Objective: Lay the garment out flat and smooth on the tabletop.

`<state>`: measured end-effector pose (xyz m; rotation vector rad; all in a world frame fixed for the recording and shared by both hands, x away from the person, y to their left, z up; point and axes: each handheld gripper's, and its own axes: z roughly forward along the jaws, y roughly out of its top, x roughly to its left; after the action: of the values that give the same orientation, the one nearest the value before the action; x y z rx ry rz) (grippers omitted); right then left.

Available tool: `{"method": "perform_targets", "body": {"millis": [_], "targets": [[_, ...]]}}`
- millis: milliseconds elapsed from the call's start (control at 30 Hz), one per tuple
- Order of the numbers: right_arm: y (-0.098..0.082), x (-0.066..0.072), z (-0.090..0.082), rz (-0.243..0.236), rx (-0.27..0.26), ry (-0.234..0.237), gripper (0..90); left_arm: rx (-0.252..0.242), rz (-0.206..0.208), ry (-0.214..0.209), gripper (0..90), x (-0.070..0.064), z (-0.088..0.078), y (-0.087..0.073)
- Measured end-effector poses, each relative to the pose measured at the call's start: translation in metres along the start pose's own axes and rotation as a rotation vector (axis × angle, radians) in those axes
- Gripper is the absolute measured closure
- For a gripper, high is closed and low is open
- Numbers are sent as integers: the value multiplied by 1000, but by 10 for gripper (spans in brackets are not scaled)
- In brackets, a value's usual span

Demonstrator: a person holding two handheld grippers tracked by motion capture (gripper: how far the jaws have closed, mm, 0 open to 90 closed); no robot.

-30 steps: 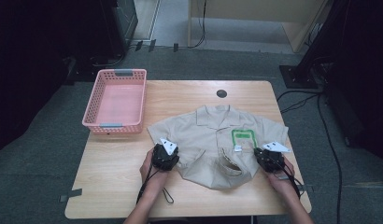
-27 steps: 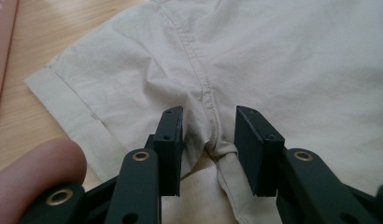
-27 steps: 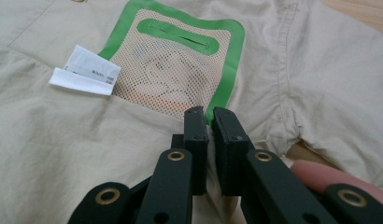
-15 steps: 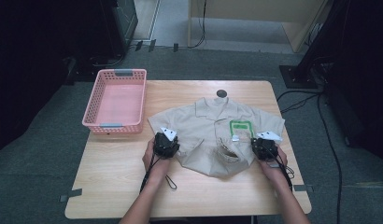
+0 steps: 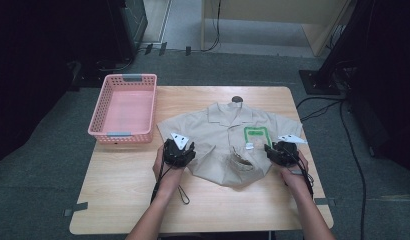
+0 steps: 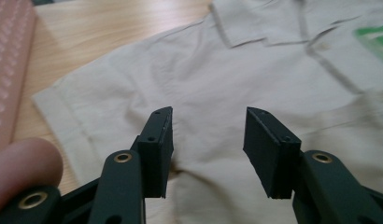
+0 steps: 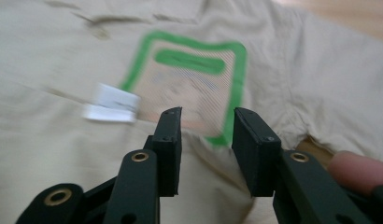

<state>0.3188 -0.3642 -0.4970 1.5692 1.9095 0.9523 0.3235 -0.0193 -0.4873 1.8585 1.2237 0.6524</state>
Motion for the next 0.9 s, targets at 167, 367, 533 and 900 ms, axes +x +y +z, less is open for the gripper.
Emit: {"method": "perform_targets", "body": {"millis": [167,367,533,900], "targets": [[16,27,-18,-74,-20,60,575,-26,11,-94,473,-22,-11,6],[36,57,-19,-117,-5,124,515,-24,52,-151,422,-44,-16,9],[40,70,-1,-119,58,141,506,29,116,-136,590,-48,-9,2],[35,79,18,-141,140,166,506,25,152,-200,900,-38,-25,-10]]}}
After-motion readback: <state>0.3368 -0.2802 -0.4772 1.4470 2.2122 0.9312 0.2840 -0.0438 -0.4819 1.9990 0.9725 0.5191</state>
